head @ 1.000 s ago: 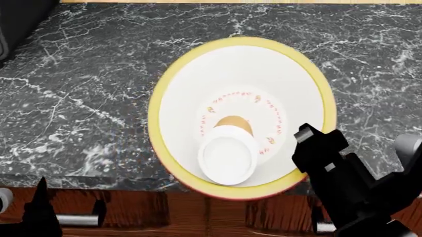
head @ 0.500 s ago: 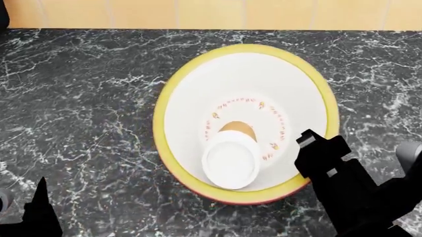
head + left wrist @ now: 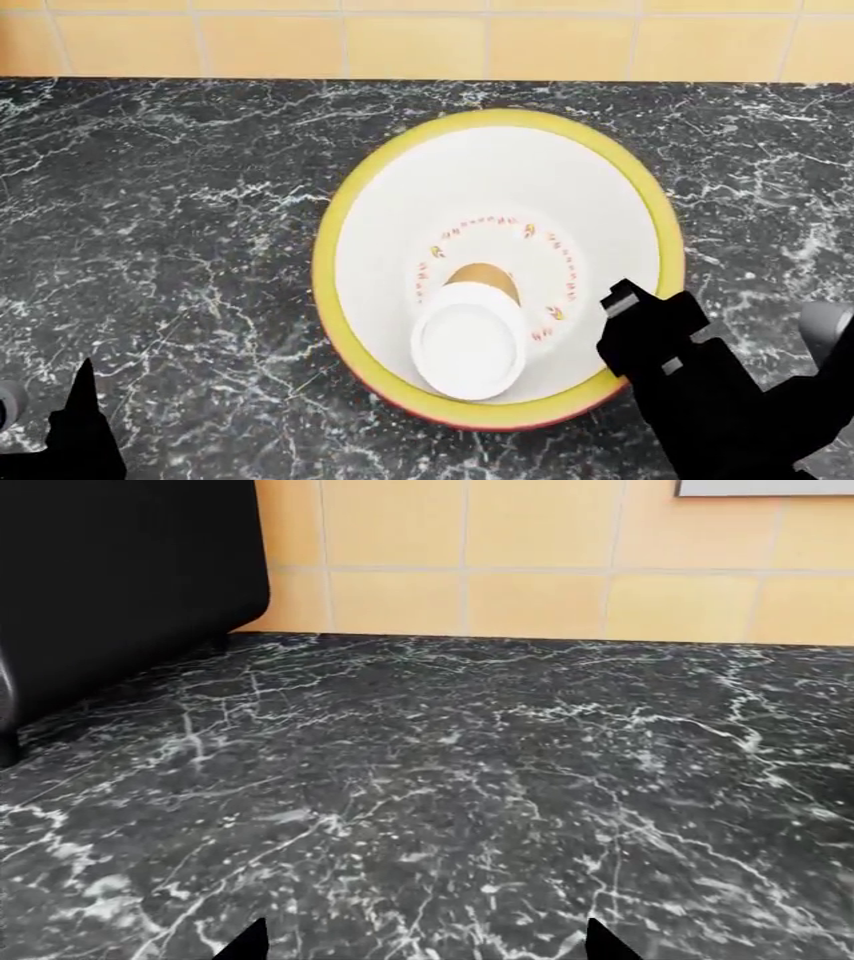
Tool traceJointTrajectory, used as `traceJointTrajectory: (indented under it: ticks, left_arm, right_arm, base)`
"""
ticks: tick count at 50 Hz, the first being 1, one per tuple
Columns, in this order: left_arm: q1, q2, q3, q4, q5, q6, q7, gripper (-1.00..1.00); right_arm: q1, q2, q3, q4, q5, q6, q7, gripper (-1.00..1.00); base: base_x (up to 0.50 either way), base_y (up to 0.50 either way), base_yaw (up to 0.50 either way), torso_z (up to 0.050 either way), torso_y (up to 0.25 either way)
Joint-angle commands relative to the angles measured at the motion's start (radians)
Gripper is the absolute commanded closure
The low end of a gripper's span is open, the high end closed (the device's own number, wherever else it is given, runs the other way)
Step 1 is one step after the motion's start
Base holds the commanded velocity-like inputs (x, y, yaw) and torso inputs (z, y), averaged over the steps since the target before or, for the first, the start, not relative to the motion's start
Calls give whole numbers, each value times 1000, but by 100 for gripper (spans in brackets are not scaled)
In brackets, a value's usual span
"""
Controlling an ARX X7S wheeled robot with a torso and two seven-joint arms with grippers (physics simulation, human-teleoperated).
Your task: Place the cup inside the bowl on the dining table and move the bowl to any counter.
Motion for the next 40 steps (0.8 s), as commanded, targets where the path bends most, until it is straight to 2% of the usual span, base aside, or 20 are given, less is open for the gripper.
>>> traceJointTrajectory:
  ticks: [1, 13, 14, 40]
  left_arm:
    - [-2, 8, -6, -5, -1, 9, 3, -100]
    - [7, -2, -17, 3, -10, 11, 4, -100]
    - [7, -2, -17, 3, -11, 12, 4, -100]
    - [3, 0, -4, -4, -7, 17, 0, -100]
  right_arm:
    - [-22, -3, -7, 22, 6, 4, 27, 100]
    - [-23, 5, -7, 19, -6, -6, 37, 100]
    - [-24, 6, -8, 17, -6, -6, 37, -100]
    - [-24, 56, -10, -59, -8, 8, 123, -100]
  base:
    - [0, 0, 0, 0, 0]
    - [0, 0, 0, 0, 0]
    - [0, 0, 0, 0, 0]
    - [0, 0, 0, 0, 0]
